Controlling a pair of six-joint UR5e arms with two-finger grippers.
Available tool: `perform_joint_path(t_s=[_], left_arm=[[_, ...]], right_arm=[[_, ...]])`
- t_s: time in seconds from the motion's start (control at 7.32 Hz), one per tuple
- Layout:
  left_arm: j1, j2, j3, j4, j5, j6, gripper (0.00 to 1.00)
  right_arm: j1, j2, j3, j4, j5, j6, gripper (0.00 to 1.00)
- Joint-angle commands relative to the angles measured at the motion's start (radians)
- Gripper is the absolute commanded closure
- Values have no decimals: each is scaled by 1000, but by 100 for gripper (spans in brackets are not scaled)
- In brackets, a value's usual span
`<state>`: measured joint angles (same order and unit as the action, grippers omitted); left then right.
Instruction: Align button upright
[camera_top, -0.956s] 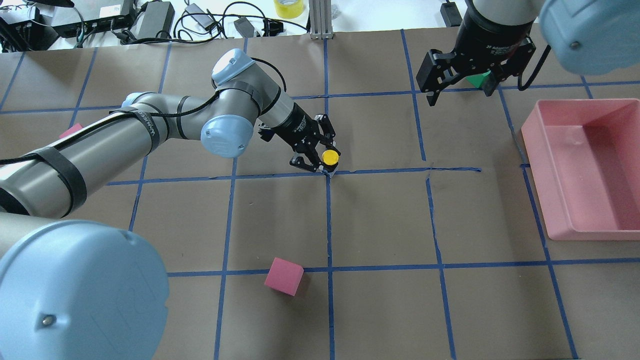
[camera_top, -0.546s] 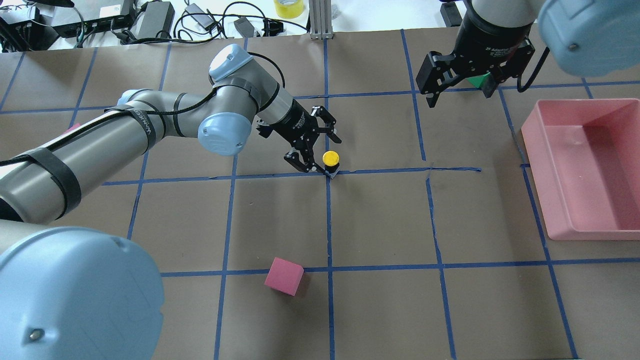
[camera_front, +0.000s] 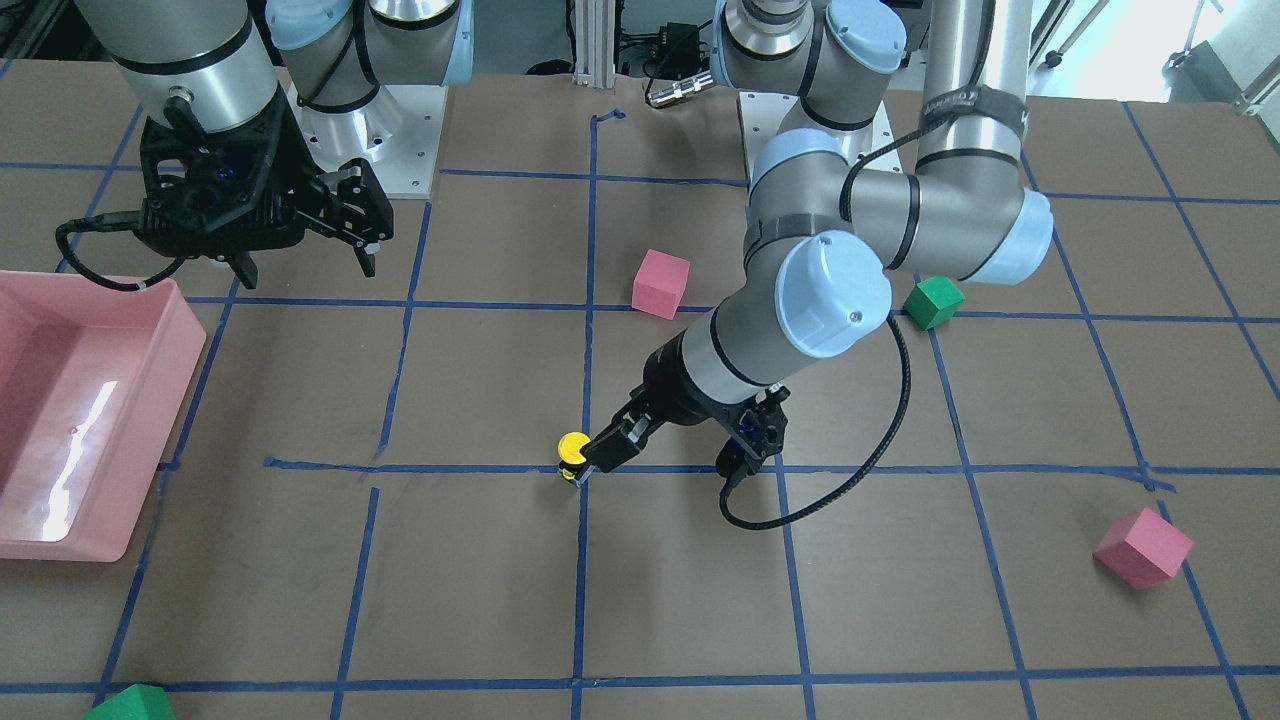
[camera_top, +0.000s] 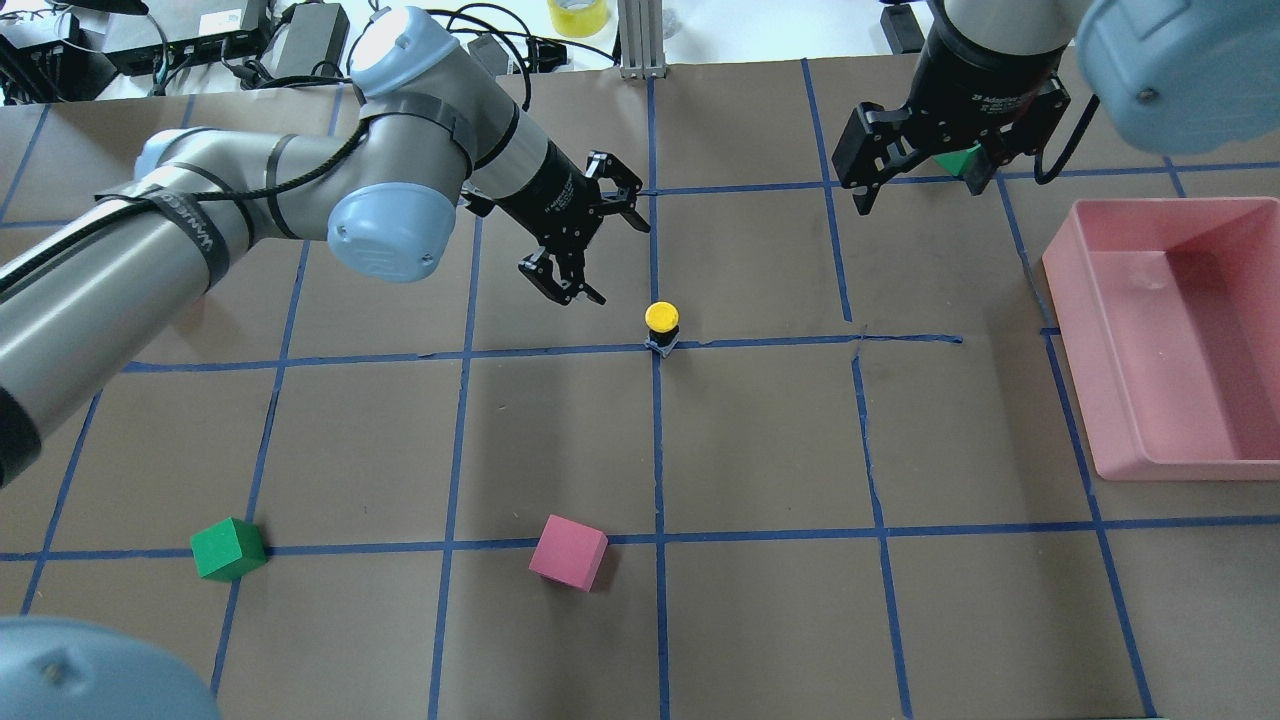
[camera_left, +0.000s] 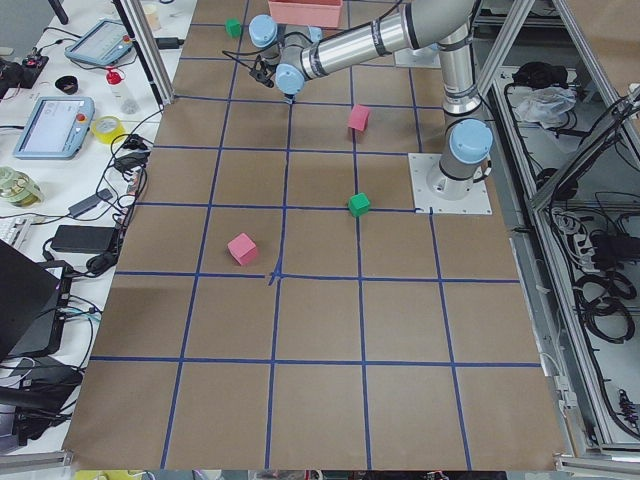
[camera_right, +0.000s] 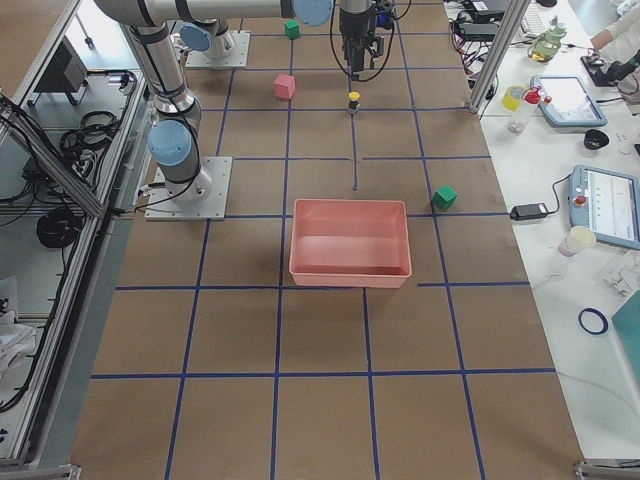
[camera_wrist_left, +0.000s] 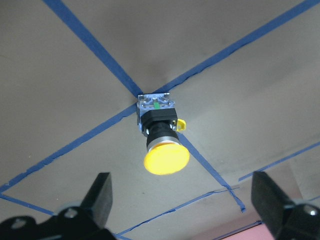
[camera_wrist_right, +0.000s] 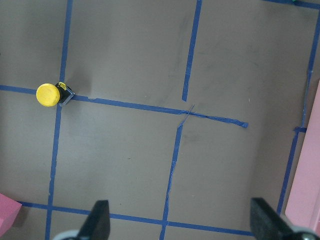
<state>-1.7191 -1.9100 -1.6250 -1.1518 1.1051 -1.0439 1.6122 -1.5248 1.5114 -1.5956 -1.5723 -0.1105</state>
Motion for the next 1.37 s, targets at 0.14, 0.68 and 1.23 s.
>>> perform_joint_path(t_s=[0.14,0.68,1.23], left_arm=[[4,259,26,-300,156,354,3],[32,463,28,-414,442,925,0],[92,468,28,-345,453,1079,0]], right_arm=[[0,2,3,-1,0,2,0],[0,2,3,-3,0,2,0],[0,0,3,-3,0,0,0]])
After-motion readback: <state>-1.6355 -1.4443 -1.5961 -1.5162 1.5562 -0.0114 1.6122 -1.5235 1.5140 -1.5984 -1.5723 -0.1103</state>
